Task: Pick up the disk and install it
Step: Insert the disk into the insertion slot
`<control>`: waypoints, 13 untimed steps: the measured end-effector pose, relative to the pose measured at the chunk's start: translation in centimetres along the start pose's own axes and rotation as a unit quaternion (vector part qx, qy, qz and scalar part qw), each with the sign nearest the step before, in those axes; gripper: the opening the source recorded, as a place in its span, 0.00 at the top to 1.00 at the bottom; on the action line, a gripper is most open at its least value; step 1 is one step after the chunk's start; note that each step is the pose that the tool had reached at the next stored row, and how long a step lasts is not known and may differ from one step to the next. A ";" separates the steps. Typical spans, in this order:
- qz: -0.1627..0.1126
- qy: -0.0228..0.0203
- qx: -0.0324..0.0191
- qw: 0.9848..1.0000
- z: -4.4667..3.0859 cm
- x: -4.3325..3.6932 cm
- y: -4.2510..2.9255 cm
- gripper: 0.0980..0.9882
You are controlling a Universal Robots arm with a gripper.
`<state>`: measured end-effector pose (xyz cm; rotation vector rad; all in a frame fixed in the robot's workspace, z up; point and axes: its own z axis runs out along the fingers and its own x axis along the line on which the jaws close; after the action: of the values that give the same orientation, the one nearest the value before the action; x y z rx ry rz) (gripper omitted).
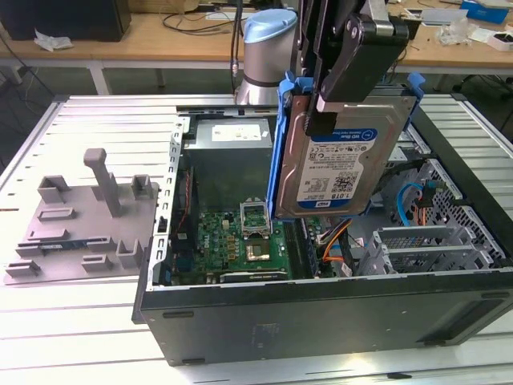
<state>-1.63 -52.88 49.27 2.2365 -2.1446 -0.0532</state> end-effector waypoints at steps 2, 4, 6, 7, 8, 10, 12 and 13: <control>0.000 0.000 0.000 1.000 0.03 0.00 0.00 0.70; 0.000 0.000 0.000 1.000 0.04 0.01 0.00 0.70; 0.000 0.000 0.000 1.000 0.05 0.00 0.00 0.70; 0.000 -0.001 0.000 1.000 0.05 0.00 0.00 0.70; 0.000 0.000 0.000 1.000 0.04 0.00 -0.01 0.70; 0.000 0.000 0.002 1.000 0.04 0.01 -0.04 0.70; 0.000 0.000 0.003 1.000 0.04 0.05 -0.16 0.70; 0.000 0.000 0.003 1.000 0.03 0.07 -0.24 0.70</control>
<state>-1.39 -52.94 49.22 2.2402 -2.1480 -0.0474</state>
